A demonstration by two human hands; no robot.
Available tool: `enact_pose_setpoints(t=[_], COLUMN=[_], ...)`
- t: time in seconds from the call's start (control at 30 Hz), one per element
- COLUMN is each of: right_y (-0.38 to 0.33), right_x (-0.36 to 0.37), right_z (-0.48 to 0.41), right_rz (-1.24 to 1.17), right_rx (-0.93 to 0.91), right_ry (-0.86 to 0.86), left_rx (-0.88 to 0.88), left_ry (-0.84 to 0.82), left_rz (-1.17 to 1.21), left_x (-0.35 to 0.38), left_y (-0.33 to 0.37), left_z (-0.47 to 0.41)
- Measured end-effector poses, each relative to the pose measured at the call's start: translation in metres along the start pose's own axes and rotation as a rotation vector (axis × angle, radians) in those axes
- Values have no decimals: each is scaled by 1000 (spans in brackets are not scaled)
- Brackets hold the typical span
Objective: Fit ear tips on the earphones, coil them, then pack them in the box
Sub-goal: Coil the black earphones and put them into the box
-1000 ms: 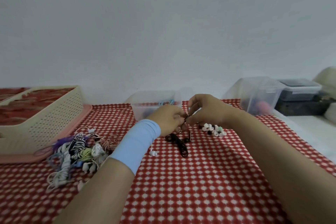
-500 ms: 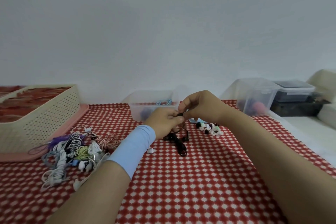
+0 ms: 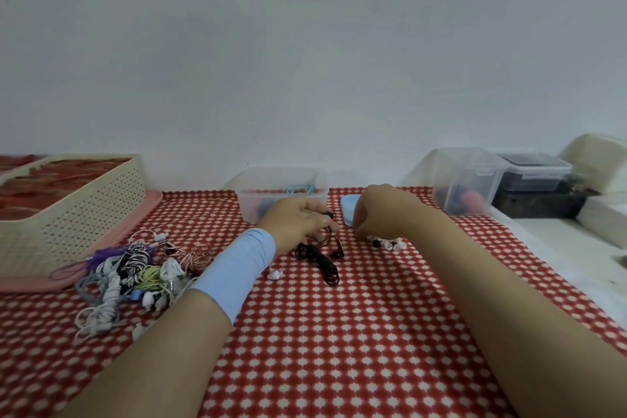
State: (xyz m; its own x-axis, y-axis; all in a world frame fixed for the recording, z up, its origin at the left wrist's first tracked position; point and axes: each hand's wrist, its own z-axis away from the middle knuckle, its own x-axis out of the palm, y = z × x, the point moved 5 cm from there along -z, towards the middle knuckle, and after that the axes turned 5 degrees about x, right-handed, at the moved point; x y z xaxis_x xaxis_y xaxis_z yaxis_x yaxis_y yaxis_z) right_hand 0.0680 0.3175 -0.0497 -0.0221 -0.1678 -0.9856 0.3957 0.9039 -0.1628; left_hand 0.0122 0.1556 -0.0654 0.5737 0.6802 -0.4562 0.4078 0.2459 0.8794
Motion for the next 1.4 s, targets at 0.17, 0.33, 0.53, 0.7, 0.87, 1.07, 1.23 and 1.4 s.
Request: enact_pose_setpoints(t=[0.17, 0.33, 0.53, 0.7, 0.87, 1.07, 1.23, 1.4], right_y=[-1, -6, -14, -15, -19, -17, -19, -21], right_x=[-11, -21, -22, -21, -17, -19, -17, -12], right_z=[11, 14, 24, 23, 23, 23, 22, 23], right_rz=[-320, -688, -801, -968, -992, -1060, -1041, -1068], right_rx=[-76, -106, -158, -153, -145, -156, -157, -163], right_ry=[-9, 4, -22, -35, -47, -51, -19, -77], left_rx=[-16, -23, -72, -59, -51, -51, -69, -70], left_ry=[19, 58, 73, 64, 65, 84, 55, 40], left_rz=[139, 201, 349, 423, 537, 558, 586, 619], left_x=[-2, -8, -9, -9, -7, -9, -6, -4], left_y=[-4, -7, -11, -13, -13, -12, -11, -9], left_z=[3, 1, 0, -3, -4, -2, -2, -1])
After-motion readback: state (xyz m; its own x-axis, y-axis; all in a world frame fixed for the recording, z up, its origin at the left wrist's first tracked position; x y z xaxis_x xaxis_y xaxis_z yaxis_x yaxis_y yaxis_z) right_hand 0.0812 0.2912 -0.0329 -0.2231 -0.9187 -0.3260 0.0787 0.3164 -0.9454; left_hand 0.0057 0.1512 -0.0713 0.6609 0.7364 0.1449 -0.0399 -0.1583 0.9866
